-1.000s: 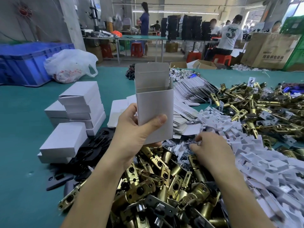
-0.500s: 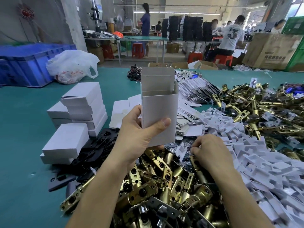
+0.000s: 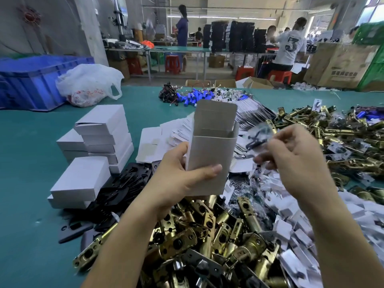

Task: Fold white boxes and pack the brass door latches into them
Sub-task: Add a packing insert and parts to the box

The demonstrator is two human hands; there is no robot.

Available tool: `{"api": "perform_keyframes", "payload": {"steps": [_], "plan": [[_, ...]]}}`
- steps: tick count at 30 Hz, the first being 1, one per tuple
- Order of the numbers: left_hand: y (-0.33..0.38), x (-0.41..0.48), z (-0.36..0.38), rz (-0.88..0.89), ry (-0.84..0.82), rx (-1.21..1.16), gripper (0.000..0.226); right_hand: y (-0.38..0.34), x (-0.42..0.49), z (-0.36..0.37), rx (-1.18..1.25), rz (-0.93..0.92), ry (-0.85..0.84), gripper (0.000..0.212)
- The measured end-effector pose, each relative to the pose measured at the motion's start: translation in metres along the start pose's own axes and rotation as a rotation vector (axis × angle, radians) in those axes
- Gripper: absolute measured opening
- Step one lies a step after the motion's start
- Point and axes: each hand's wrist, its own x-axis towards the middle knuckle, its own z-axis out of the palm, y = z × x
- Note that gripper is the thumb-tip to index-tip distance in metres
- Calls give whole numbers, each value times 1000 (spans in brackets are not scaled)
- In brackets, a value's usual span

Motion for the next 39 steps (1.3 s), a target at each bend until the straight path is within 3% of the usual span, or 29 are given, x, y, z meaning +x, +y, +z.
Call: {"api": "perform_keyframes", "payload": {"steps": [5,15,20,24,33,39], "plan": [[-1,-1,-2,-49,-150,64,49,-32,-13,-4,197,-323,86,15],[2,-5,4,-72,-311,113,41,-29,-16,19,-173,-511,92,15],[3,-6,5,-30,-257,54,32,-27,-16,22,-324,-486,-56,3],[4,-4,4,12,-227,37,33,-28,-16,21,-399,-423,-184,30],[4,-4,4,42,-221,66,31,-39,-22,20,-662,-357,-411,52],[5,-5,8,38,-229,-15,25,-40,-22,19,-623,-440,-399,40]]}}
